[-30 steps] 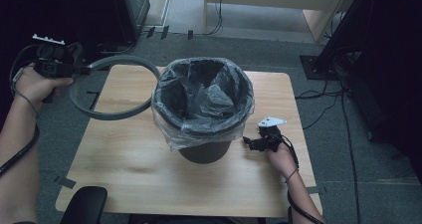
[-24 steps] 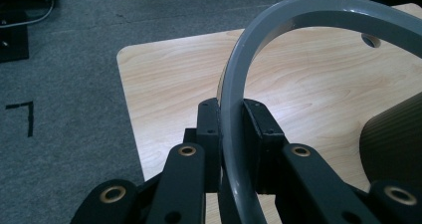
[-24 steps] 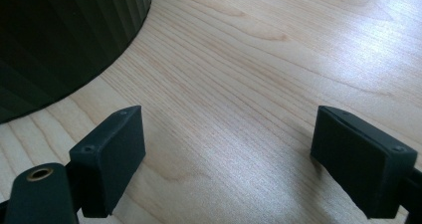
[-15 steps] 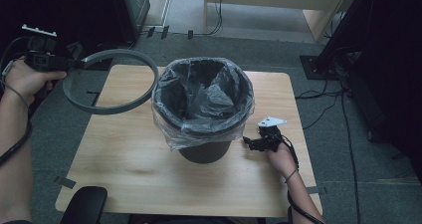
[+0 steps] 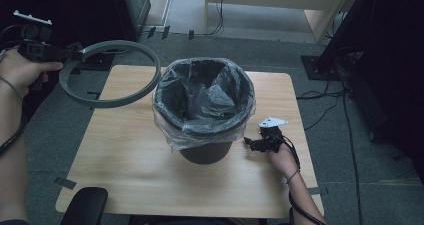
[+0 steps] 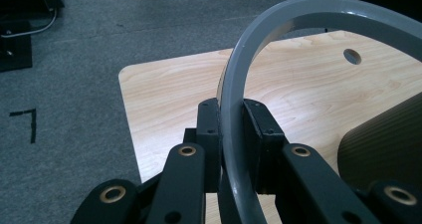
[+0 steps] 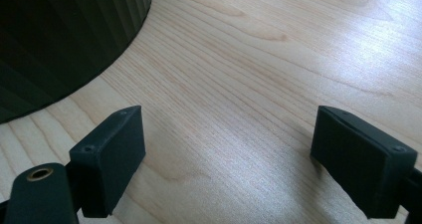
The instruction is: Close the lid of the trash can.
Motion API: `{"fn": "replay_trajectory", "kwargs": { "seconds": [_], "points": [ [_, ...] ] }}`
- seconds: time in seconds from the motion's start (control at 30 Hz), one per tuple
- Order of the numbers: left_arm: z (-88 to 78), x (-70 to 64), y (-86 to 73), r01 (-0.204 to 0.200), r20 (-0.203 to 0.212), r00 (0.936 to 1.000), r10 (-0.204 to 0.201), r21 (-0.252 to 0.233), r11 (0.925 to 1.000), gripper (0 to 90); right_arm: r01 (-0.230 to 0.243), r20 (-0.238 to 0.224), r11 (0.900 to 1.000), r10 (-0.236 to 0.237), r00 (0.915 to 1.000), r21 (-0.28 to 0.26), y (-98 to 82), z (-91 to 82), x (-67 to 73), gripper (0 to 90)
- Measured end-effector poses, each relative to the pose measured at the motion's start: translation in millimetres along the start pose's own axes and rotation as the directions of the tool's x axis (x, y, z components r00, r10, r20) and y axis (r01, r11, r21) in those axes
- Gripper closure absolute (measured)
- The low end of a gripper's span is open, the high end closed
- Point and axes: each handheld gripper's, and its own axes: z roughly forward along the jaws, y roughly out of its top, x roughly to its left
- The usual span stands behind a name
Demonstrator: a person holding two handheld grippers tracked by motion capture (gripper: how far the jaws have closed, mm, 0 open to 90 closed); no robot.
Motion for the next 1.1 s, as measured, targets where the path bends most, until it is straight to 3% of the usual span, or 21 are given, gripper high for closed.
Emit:
{"fn": "replay_trajectory", "kwargs": {
  "seconds": [0.33,0.67,1.1],
  "points": [
    [-8.5,-13.5,15.6,-0.018,0.023,0.9996,0.018,-0.017,0.9997,78.6,0.000,0.000,1.000,0.000,1.0000,0.000,0.0,0.0,0.0,13.1],
    [0.0,-34.4,28.1,-0.066,0.049,0.9965,0.067,-0.029,0.9974,78.7,0.000,0.000,1.000,0.000,1.0000,0.000,0.0,0.0,0.0,13.1],
    [8.4,-56.0,39.4,-0.097,0.078,0.9919,0.100,-0.039,0.9945,78.7,0.000,0.000,1.000,0.000,1.0000,0.001,0.0,-0.1,0.0,13.1]
  ]
}}
